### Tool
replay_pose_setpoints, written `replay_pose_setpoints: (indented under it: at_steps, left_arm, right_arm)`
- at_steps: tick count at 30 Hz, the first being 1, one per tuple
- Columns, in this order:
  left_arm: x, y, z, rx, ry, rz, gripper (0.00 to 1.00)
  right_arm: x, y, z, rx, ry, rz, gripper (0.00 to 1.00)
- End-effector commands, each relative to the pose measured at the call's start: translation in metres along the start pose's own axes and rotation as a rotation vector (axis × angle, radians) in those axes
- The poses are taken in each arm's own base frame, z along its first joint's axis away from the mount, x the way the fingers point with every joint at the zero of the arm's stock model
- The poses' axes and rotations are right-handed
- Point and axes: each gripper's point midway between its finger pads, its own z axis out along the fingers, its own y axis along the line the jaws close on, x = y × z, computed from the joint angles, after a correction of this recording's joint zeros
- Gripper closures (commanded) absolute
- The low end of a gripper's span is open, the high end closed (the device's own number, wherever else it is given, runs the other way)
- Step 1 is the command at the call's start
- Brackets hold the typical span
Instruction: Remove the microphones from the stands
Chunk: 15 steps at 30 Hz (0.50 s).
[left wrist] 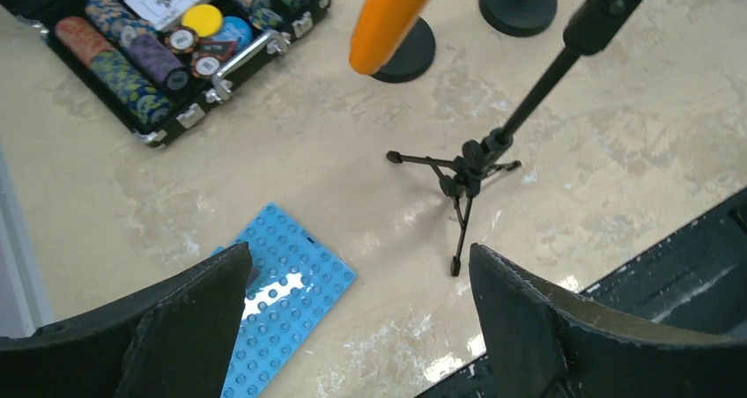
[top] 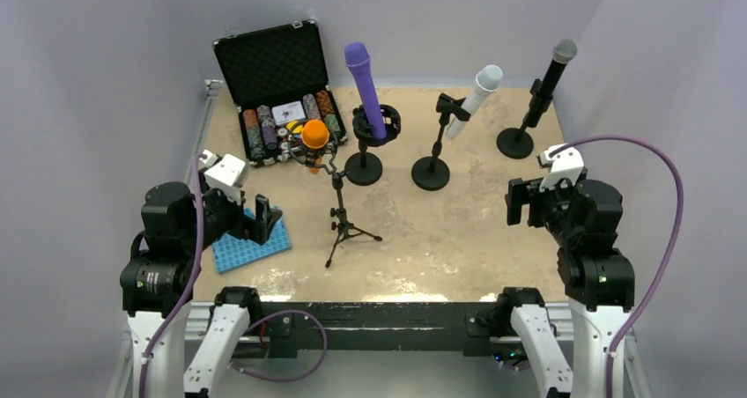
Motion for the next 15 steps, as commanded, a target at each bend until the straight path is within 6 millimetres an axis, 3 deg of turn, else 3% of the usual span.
replay_pose_setpoints:
  at_steps: [1,4,7,10,15]
  left_arm:
    - [0.013,-0.017,0.01,0.129,0.002,0.04,0.04]
    - [0.022,-0.024,0.016,0.176,-0.015,0.05,0.05]
    - [0.024,-0.034,0.017,0.241,-0.032,0.077,0.06]
    - [0.024,-0.045,0.016,0.32,-0.023,0.094,0.1]
    - [0.027,-0.049,0.019,0.356,-0.015,0.088,0.12]
  right_arm:
    - [-0.012,0.022,-0.009,-0.132,-0.09,-0.088,0.11]
    - [-0.011,0.066,-0.022,-0.416,-0.139,-0.246,0.13]
    - [-0.019,0.103,-0.03,-0.672,-0.186,-0.269,0.17]
    - [-0.029,0.124,-0.025,-0.825,-0.135,-0.179,0.2]
    - [-0.052,0.154,-0.013,-0.931,-0.176,-0.303,0.21]
